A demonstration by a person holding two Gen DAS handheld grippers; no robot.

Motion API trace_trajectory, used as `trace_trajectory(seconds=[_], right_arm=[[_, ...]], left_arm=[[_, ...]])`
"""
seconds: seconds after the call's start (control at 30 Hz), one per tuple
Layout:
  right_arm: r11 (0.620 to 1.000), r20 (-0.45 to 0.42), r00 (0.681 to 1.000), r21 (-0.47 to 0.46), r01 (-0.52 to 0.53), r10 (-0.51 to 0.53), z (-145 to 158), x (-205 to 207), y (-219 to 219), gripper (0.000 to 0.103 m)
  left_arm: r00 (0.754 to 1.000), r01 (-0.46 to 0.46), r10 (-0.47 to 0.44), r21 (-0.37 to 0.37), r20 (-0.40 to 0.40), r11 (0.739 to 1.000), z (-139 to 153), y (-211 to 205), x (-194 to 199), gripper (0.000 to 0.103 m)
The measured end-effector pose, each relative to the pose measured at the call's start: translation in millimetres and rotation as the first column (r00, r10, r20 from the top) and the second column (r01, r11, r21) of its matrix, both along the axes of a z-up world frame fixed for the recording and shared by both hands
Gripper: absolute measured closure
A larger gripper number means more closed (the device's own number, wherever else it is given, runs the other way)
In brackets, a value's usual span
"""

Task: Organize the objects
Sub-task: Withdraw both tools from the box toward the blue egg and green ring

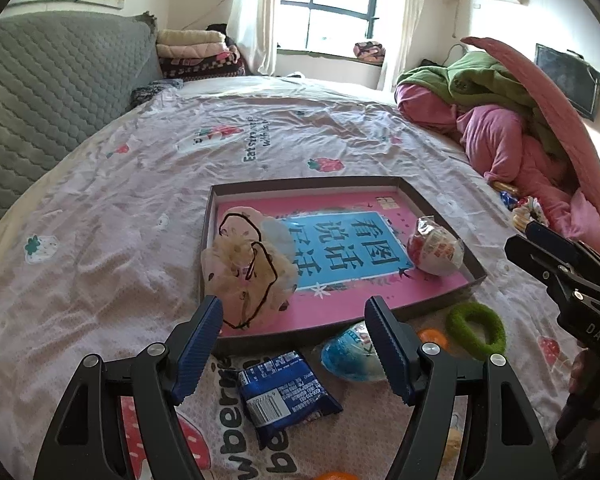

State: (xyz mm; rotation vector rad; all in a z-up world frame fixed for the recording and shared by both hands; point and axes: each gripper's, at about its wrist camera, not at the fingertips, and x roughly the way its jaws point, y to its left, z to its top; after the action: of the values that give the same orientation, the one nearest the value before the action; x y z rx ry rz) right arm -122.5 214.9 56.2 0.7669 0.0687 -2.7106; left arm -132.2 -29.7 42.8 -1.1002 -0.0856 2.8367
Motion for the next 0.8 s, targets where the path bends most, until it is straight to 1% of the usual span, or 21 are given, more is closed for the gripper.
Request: trace_trajectory(seconds=[0.2, 0.43, 0.53, 0.67, 0.8], right_arm=[[1.000, -0.009, 1.000, 0.007, 0.000, 0.000, 1, 12, -1, 0.043], [1.000, 0.015, 1.000, 0.015, 0.003, -0.004, -6, 22, 1, 0.042], [1.000, 0.022, 1.000, 0.018, 0.002, -0.002, -8, 26, 1, 0.042], [1.000, 0.026, 1.000, 0.020, 0.002, -0.002, -10, 30, 1, 0.042], [1.000, 0.034, 0.999, 0.029, 0.000, -0.001, -14, 36, 0, 0.042]], left_arm=[[0.999, 0.027, -0.028, -0.010, -0.018, 1.000, 1, 4, 13, 0.028], [0.998, 0.062, -0.062, -0.006, -0.012, 0.998, -6, 9, 23, 0.028], [0.997, 0.080, -0.080, -0.018, -0.010, 0.997, -9, 13, 26, 0.028], [0.995, 0.103, -0.103, -0.012, -0.001, 0.995, -13, 15, 28, 0.028], [0.994, 0.105, -0.105, 0.001, 0.009, 0.994, -15, 16, 30, 0.028]])
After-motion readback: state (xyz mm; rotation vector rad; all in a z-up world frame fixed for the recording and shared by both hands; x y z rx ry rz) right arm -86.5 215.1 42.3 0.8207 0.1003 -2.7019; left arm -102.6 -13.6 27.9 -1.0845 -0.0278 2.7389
